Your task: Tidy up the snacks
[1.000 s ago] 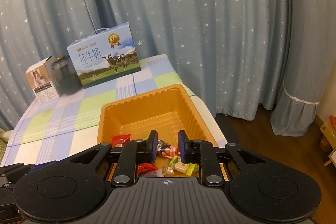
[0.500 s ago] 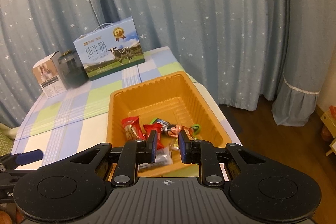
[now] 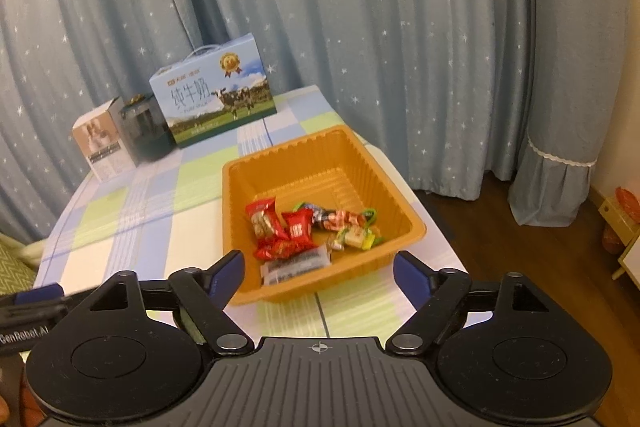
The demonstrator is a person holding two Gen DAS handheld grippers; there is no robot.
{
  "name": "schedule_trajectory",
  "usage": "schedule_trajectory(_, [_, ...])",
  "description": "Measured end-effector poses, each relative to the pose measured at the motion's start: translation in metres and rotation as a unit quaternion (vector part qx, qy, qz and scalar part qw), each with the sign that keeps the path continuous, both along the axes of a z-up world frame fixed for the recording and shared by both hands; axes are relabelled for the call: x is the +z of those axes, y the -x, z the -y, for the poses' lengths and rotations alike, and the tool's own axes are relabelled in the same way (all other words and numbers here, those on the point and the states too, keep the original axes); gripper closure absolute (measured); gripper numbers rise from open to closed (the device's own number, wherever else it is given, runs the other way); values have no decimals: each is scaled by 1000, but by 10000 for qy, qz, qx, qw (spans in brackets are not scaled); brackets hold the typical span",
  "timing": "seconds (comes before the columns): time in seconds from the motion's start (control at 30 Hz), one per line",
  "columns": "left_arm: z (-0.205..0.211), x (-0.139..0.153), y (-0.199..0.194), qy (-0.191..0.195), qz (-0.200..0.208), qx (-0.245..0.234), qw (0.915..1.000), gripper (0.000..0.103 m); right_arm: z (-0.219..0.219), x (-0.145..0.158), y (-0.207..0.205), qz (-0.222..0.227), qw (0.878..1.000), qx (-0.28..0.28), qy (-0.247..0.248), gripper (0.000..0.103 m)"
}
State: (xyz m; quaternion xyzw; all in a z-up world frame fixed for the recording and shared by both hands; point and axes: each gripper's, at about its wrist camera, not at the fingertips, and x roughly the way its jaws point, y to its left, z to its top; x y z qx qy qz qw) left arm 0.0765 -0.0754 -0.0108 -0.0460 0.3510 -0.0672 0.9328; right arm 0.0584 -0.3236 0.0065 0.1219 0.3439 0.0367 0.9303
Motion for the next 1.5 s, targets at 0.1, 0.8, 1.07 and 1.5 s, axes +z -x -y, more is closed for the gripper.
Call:
schedule_trajectory(0.1, [-4,4,8,7,-49,21,10000,0,-4,2,9,-92,9999,11,39,19])
schedule_trajectory(0.8, [-1,18,52,-186,-316,210,9991,0,-35,16,54,-350,9973,371,519,17])
schedule_trajectory(1.07, [2,17,61,-318,-388,188,9986,0,-40,14,63,-426,9966,388,586,17])
schedule_trajectory(1.5, [0,16,64,-379,-435,276,9980,0,-45,10,63,-493,9964,424,546,17])
